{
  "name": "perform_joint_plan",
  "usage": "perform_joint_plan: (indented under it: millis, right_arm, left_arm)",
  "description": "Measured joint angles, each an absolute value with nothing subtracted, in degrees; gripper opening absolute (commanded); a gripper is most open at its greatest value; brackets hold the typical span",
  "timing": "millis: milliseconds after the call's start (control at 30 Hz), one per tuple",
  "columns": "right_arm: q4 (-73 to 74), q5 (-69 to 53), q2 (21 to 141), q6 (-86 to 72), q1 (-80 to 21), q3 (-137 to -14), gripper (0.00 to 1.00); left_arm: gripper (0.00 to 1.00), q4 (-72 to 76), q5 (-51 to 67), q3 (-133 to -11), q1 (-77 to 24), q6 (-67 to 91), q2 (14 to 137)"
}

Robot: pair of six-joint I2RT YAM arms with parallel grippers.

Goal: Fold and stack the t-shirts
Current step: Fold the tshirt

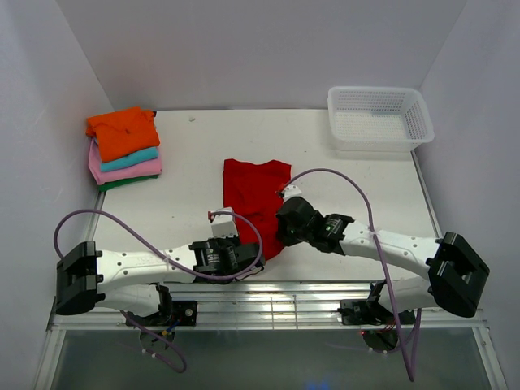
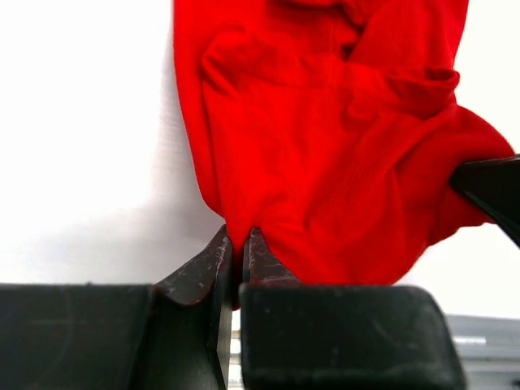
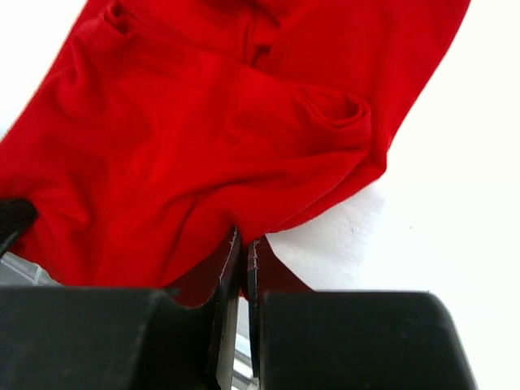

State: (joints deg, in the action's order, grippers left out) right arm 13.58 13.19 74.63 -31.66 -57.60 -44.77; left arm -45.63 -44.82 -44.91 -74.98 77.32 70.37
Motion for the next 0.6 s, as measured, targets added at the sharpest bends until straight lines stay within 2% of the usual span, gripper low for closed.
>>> perform_joint_plan:
  millis: [300, 600]
  right_arm:
    - [13.8, 15.3, 78.3, -27.6, -54.5, -52.7, 0.08]
    - [13.8, 15.2, 82.5, -23.6, -50.0, -58.6, 0.08]
  left_arm:
    - [0.0, -43.7, -50.9, -46.7, -71.6, 74.3, 71.7]
    - [0.0, -31.1, -51.8, -47.6, -62.9, 62.6, 72.4]
